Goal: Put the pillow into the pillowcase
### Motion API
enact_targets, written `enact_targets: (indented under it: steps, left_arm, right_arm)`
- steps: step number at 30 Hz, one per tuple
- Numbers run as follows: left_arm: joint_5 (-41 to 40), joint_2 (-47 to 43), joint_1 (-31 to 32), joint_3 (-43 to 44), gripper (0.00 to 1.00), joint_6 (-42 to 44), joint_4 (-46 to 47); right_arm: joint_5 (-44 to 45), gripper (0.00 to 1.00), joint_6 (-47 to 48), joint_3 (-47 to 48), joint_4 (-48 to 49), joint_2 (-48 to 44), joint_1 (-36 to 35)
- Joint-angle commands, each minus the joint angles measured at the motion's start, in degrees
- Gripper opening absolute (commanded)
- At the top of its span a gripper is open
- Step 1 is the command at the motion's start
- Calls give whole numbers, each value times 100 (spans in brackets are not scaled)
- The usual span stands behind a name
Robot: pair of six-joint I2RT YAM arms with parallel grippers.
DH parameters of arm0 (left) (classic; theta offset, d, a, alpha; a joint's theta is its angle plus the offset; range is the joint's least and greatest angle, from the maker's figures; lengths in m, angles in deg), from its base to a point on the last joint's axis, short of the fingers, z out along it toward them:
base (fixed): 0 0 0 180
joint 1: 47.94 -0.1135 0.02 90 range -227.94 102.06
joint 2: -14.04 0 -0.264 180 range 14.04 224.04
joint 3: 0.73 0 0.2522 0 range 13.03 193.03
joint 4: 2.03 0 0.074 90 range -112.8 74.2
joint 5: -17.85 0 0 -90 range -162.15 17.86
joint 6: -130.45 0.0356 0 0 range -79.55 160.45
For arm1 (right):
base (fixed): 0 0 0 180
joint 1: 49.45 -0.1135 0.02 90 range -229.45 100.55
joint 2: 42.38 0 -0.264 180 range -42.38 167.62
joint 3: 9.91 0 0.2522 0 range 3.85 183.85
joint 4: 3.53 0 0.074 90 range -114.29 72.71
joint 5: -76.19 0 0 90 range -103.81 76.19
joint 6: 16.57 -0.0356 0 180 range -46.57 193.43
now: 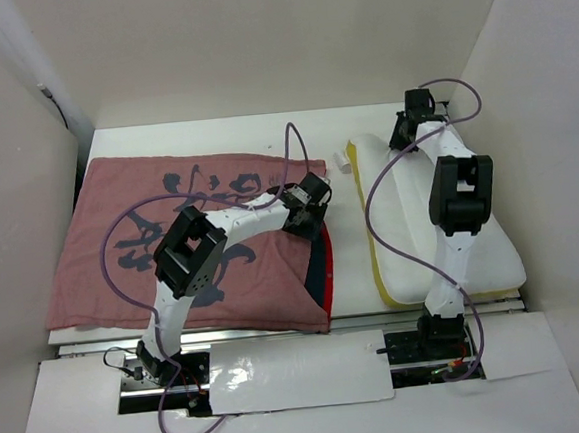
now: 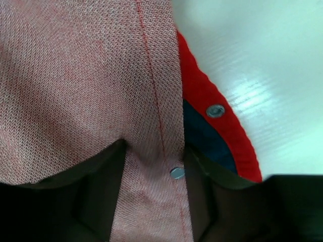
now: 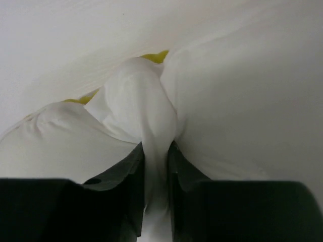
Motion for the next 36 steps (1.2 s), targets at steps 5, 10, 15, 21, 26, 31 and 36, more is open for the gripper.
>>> enact_targets:
  steps: [5, 10, 15, 21, 26, 31, 36]
  left_arm:
    - [-322, 63, 6, 230, 31, -23, -204]
    - [-217, -226, 6, 230, 0, -164, -257]
    - [-217, -735, 59, 361, 0, -103, -257]
    - [-243, -1105, 111, 362, 0, -50, -503]
    - [-383, -1219, 111, 423, 0, -50, -749]
    - [-577, -1282, 111, 589, 0, -103, -829]
    - [-648, -1553, 111, 590, 0, -103, -943]
  right_arm:
    - [-426, 0, -209, -1708, 925, -579, -113]
    - [-506, 0, -209, -2554, 1242, -2035, -175]
    - [-22, 0, -323, -3510, 1242, -3198, -561]
    - [118, 0, -586, -4304, 981, -4535, -824]
    - [496, 0, -587, -4436, 417, -5264, -939]
    - [251, 0, -421, -4682, -102, -5397, -1316]
    - [381, 0, -262, -4682, -331, -5056, -2019]
